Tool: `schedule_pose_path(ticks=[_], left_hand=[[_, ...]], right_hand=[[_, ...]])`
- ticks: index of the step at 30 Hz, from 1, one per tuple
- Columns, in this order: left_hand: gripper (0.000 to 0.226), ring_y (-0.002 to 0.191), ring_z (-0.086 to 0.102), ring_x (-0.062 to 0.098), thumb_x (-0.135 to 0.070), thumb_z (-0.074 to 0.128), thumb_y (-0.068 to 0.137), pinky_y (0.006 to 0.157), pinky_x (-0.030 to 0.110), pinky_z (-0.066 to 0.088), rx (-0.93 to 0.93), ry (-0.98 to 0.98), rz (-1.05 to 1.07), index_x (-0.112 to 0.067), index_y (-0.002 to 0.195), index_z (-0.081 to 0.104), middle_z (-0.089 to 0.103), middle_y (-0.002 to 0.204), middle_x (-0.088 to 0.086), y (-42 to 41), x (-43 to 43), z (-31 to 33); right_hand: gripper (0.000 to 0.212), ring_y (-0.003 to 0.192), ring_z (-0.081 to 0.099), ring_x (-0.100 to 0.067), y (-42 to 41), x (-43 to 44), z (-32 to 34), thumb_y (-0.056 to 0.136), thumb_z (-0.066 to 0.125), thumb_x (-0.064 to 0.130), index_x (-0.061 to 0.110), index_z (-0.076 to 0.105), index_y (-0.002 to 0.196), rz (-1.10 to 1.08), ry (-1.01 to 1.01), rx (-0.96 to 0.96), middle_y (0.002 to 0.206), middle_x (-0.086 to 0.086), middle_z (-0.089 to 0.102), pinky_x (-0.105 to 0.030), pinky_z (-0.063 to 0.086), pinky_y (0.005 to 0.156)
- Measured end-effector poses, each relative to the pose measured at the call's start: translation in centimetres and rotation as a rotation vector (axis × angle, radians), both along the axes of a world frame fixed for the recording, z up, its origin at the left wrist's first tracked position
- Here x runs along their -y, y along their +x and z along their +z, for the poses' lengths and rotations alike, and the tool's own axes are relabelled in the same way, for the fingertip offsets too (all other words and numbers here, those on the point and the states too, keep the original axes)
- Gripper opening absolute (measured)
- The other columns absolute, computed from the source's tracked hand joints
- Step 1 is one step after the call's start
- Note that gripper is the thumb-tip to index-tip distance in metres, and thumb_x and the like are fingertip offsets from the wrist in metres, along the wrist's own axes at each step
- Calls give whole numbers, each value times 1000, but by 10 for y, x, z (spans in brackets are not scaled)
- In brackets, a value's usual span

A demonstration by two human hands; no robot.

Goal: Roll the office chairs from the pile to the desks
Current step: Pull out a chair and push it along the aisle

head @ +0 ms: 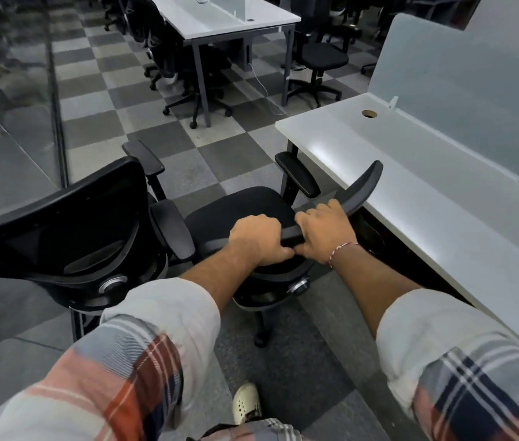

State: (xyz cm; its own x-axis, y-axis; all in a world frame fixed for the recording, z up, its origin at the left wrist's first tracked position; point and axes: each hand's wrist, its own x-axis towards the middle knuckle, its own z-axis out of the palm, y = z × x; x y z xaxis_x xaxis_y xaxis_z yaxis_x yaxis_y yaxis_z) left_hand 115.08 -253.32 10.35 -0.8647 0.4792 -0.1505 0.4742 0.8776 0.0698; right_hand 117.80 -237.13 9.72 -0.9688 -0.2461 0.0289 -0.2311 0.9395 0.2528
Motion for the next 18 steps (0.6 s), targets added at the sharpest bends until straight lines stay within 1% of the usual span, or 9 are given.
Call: schedule_pose_path(ticks=[5, 9, 12, 15, 18], left_hand=[[35, 72, 54, 19, -61, 63, 81, 65, 32, 43, -53, -13, -31, -26, 85, 55, 51, 75, -9, 36, 17, -4], [32, 71, 55, 19, -58, 64, 80, 63, 33, 45, -75, -24, -17, -27, 86, 59, 49, 70, -10, 64, 32, -5], [32, 70, 56, 18, -59, 62, 79, 61, 32, 44, -99, -50, -47, -28, 83, 57, 49, 68, -10, 79, 44, -3], [31, 67, 56, 17, -59, 61, 80, 60, 31, 42, -117, -49, -94, -29, 76, 53, 50, 67, -10, 94, 52, -1], [31, 64, 56, 15, -58, 60, 80, 59, 31, 43, -120, -45, -127, -30, 72, 50, 54, 67, -10, 110, 53, 1]], right_hand=[[40, 84, 58, -24, 37, 19, 1, 75, 63, 60, 24, 50, 88, 6, -6, -16, 80, 2, 63, -39, 31, 81], [38, 86, 59, -25, 65, 34, 2, 77, 64, 54, 23, 43, 86, 11, -24, -19, 81, 0, 64, -39, 32, 82], [40, 83, 59, -25, 84, 44, 0, 78, 63, 55, 23, 41, 86, 13, -18, -25, 80, 1, 64, -40, 34, 82], [41, 79, 60, -24, 103, 51, -1, 78, 62, 56, 22, 41, 85, 10, -7, -34, 78, 1, 65, -40, 33, 79], [42, 78, 60, -24, 122, 51, 0, 78, 62, 58, 21, 41, 84, -9, -6, -38, 77, 1, 65, -39, 33, 78]])
